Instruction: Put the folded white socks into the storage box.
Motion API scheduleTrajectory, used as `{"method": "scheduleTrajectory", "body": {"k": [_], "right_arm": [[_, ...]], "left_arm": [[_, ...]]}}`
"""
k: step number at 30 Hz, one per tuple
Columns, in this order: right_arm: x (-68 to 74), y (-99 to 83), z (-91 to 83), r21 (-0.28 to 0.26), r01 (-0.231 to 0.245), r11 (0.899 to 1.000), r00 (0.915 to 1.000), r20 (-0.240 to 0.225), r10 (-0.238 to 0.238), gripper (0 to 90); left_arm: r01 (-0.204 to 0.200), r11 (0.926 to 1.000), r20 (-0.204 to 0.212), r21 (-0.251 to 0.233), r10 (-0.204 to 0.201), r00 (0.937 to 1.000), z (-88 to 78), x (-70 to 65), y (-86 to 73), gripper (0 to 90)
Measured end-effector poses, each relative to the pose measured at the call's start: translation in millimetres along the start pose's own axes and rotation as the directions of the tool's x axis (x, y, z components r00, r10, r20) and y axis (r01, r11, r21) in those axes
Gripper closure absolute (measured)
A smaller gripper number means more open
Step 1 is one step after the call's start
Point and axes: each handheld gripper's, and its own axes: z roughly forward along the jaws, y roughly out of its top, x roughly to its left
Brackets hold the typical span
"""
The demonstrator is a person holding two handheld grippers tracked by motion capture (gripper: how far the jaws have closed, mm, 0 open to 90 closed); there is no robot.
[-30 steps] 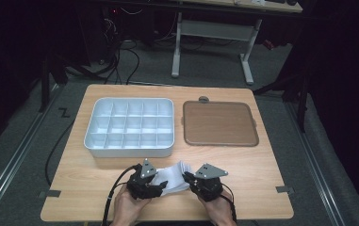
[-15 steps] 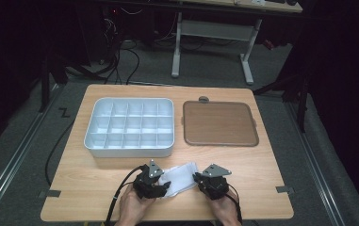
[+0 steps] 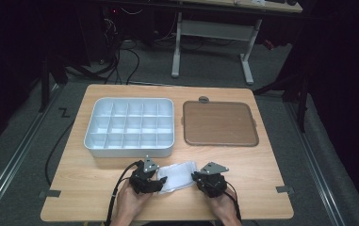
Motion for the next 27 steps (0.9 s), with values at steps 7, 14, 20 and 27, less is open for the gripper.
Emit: {"method": "scheduleTrajectory", "body": {"k": [7, 14, 20, 27], "right_arm": [[4.9, 3.2, 2.8, 0.0, 0.004, 1.0, 0.9998, -0.02, -0.004, 84.1], [10.3, 5.6, 3.7, -0.011, -0.012, 1.0, 0.9998, -0.019, 0.012, 79.7], [8.7, 7.3, -0.8, -0.037, -0.021, 0.999, 0.9993, -0.031, 0.02, 74.4], [10.0, 16.8, -10.9, -0.09, 0.002, 0.996, 1.0, -0.003, -0.003, 70.3]], "left_arm": [[0.007, 1.0, -0.007, -0.004, -0.007, 1.0, 0.3, 9.7, 5.6, 44.9], [0.022, 0.9997, -0.024, -0.009, -0.022, 0.9995, -13.3, 4.9, 11.7, 43.4], [0.019, 0.9997, 0.026, -0.016, -0.019, 0.9995, -33.4, -11.1, 4.8, 44.0], [0.013, 0.9999, 0.028, 0.004, -0.013, 0.9995, -27.7, -13.2, -7.4, 45.4]]}}
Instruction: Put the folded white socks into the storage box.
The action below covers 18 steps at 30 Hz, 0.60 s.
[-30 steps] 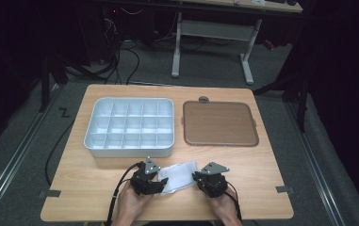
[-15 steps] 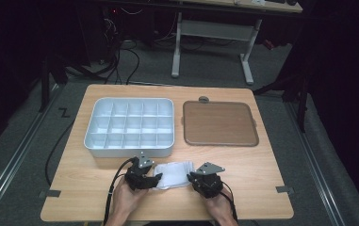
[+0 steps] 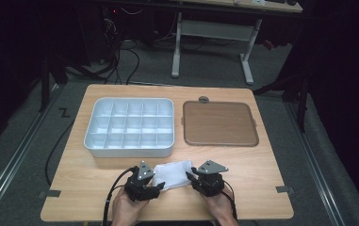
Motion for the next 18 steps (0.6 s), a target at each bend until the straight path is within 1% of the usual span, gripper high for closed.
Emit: {"method": "scheduleTrajectory", "body": {"k": [2, 4, 5, 6, 9, 10, 14, 16, 17, 18], "right_arm": [[0.7, 4.8, 0.5, -0.003, 0.013, 1.0, 0.9999, -0.003, -0.013, 71.5], [-1.1, 7.3, 6.2, 0.014, 0.023, 1.0, 0.9997, 0.002, -0.023, 72.6], [-6.5, 5.7, 14.8, 0.049, 0.002, 0.999, 1.0, -0.001, -0.002, 73.8], [-6.5, 5.7, 14.8, 0.049, 0.002, 0.999, 1.0, -0.001, -0.002, 73.8], [-9.5, 0.7, 20.8, 0.076, -0.006, 0.997, 0.9999, -0.01, 0.007, 76.0], [-8.2, -1.1, 20.5, 0.077, -0.008, 0.997, 0.9998, -0.019, 0.01, 76.5], [-5.5, -0.1, 21.5, 0.084, -0.001, 0.996, 0.9994, -0.033, 0.004, 76.6], [-4.4, 0.6, 21.2, 0.081, -0.001, 0.997, 0.9994, -0.035, 0.004, 76.2], [-4.3, 1.1, 20.1, 0.073, 0.002, 0.997, 0.9994, -0.035, 0.0, 75.2], [-4.3, 1.1, 20.1, 0.073, 0.002, 0.997, 0.9994, -0.035, 0.0, 75.2]], "left_arm": [[-0.004, 1.0, -0.006, 0.004, 0.004, 1.0, 2.9, 0.4, -3.9, 45.7], [-0.021, 0.9998, -0.016, 0.005, 0.021, 0.9997, 5.4, 1.7, -7.0, 45.7], [-0.028, 0.9996, -0.019, 0.009, 0.028, 0.9994, 5.9, 2.7, -8.0, 45.4], [-0.021, 0.9997, -0.015, 0.009, 0.022, 0.9997, 5.6, 3.8, -7.8, 45.4], [-0.015, 0.9998, -0.017, 0.012, 0.015, 0.9997, 6.0, 8.6, -6.1, 44.6], [-0.018, 0.9997, -0.021, 0.014, 0.018, 0.9996, 6.1, 10.2, -5.2, 44.4], [-0.01, 0.9997, -0.033, 0.022, 0.01, 0.9994, 4.7, 15.2, -1.7, 44.0], [0.006, 0.9995, -0.027, 0.031, -0.005, 0.9996, 2.6, 15.8, -1.0, 42.8], [0.031, 0.9991, -0.014, 0.029, -0.03, 0.9994, -0.1, 15.9, 0.9, 42.0], [0.031, 0.9991, -0.014, 0.029, -0.03, 0.9994, -0.1, 15.9, 0.9, 41.2]]}}
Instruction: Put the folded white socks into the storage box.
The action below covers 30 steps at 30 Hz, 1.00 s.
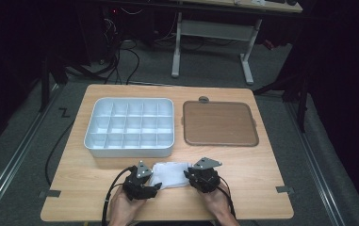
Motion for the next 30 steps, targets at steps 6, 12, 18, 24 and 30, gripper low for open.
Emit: {"method": "scheduleTrajectory", "body": {"k": [6, 12, 18, 24, 30], "right_arm": [[6.0, 7.8, -8.6, -0.049, 0.012, 0.999, 0.9999, -0.008, -0.012, 75.3], [18.6, 19.5, -4.7, -0.049, 0.056, 0.997, 0.9969, -0.052, -0.059, 80.9], [31.1, 23.1, 9.7, -0.014, 0.085, 0.996, 0.9932, -0.079, -0.086, 82.6], [30.5, 19.7, 21.9, 0.024, 0.087, 0.996, 0.9923, -0.09, -0.085, 83.4], [30.5, 12.6, 24.5, 0.035, 0.1, 0.994, 0.991, -0.092, -0.097, 85.4]], "left_arm": [[0.039, 0.9985, -0.013, -0.039, -0.039, 0.9992, -1.3, 4.1, 18.5, 40.3], [0.074, 0.9959, -0.041, -0.053, -0.076, 0.9962, 9.7, 7.7, 31.6, 41.7], [0.115, 0.9918, -0.06, -0.056, -0.118, 0.9912, 25.2, 12.8, 33.3, 43.3], [0.147, 0.9867, -0.063, -0.069, -0.151, 0.9865, 32.4, 15.8, 35.0, 42.9], [0.113, 0.9926, -0.08, -0.045, -0.116, 0.99, 37.5, 12.7, 29.9, 44.1]]}}
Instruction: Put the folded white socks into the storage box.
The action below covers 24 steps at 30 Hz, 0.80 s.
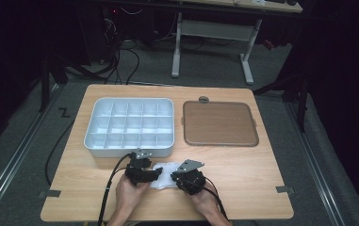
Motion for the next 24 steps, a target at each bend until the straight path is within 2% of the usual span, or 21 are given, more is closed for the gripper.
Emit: {"method": "scheduleTrajectory", "body": {"k": [3, 8, 11, 14, 16, 24], "right_arm": [[-0.3, -2.4, -0.5, -0.01, 0.002, 1.0, 1.0, -0.004, -0.002, 85.8], [-0.8, -3.1, -0.7, -0.011, 0.001, 1.0, 1.0, -0.006, -0.001, 85.9], [-1.3, -3.1, -0.8, -0.01, 0.0, 1.0, 1.0, -0.01, 0.0, 85.9], [-1.5, -3.2, -0.8, -0.011, -0.001, 1.0, 0.9999, -0.011, 0.001, 85.9], [-1.6, -3.2, -0.7, -0.011, -0.001, 1.0, 0.9999, -0.012, 0.001, 85.9], [-0.6, -3.2, -0.8, -0.009, 0.008, 1.0, 0.9999, -0.007, -0.008, 86.3]], "left_arm": [[0.003, 1.0, 0.005, -0.005, -0.003, 1.0, 0.9, -1.6, -0.8, 46.0], [-0.025, 0.9995, 0.02, 0.018, 0.025, 0.9995, 1.1, -5.2, -3.3, 59.0], [0.006, 0.9995, 0.031, 0.032, -0.007, 0.9995, 0.9, -3.0, -0.5, 63.5], [0.032, 0.9988, 0.053, 0.035, -0.034, 0.998, -0.2, -0.1, 0.1, 73.6], [0.05, 0.9981, 0.065, 0.034, -0.052, 0.9965, -1.5, 1.8, 0.7, 75.8], [0.054, 0.9982, 0.09, 0.024, -0.056, 0.9944, -12.4, 0.5, 3.9, 83.1]]}}
